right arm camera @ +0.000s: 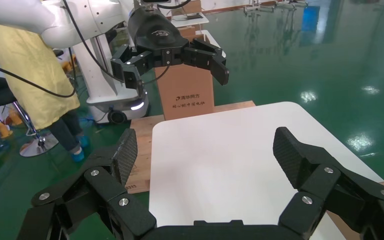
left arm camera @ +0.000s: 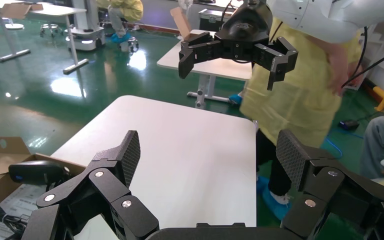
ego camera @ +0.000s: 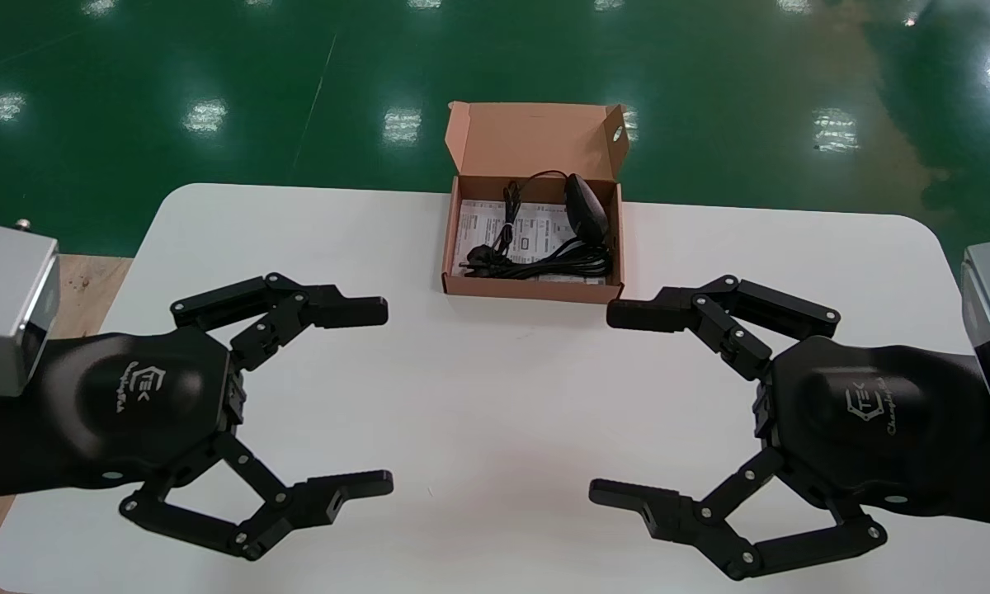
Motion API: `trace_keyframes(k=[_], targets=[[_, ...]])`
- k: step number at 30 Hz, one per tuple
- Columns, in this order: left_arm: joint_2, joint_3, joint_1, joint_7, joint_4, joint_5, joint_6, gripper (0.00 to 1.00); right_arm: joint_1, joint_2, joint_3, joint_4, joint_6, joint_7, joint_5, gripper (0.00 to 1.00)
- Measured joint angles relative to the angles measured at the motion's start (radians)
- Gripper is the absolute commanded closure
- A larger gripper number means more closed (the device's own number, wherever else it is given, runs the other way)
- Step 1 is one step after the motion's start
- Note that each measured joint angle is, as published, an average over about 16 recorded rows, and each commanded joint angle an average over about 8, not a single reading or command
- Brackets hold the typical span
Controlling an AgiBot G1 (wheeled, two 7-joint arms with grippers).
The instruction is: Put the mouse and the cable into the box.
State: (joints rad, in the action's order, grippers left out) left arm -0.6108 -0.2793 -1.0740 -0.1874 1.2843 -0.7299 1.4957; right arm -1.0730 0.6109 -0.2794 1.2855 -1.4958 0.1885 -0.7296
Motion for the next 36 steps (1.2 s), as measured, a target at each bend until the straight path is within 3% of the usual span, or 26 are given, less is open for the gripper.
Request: trace_keyframes(k=[36], targets=[[-0.001, -0.001, -0.001, 0.0, -0.002, -0.001, -0.002, 0.0, -0.001, 0.0, 0.0, -0.002, 0.0, -0.001, -0.001, 0.0]])
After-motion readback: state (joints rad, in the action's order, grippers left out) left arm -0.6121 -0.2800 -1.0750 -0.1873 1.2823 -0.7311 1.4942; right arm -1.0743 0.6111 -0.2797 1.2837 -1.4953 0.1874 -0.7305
